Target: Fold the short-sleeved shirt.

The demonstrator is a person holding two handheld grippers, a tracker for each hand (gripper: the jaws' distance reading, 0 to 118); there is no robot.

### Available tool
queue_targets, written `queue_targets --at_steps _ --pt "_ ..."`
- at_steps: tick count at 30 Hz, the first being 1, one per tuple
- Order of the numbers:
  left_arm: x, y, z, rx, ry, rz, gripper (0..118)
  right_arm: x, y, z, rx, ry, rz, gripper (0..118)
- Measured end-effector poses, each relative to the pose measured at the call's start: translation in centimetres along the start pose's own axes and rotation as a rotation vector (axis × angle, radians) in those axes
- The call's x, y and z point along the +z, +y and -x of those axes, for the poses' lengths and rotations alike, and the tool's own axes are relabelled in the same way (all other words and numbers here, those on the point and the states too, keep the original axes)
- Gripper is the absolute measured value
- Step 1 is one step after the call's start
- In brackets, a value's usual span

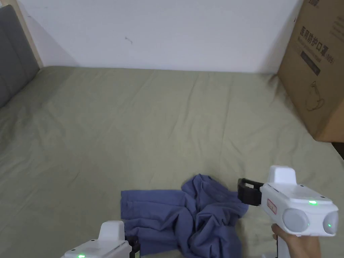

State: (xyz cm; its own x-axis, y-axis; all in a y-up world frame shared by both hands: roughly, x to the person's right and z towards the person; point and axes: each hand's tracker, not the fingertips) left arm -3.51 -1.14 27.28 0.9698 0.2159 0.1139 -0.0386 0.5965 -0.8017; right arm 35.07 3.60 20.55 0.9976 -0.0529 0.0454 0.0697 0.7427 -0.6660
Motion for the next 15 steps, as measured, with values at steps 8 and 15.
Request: queue_targets --at_steps 8,15 --pt "-0.2 0.5 -0.2 -0.019 -0.016 -0.014 8 -11.6 -1.1 -1.0 0.006 -0.017 0.287 80" --pt "-0.5 0.2 0.5 -0.007 -0.028 -0.003 8 -12.9 -2.3 0.4 0.04 -0.02 0.344 14"
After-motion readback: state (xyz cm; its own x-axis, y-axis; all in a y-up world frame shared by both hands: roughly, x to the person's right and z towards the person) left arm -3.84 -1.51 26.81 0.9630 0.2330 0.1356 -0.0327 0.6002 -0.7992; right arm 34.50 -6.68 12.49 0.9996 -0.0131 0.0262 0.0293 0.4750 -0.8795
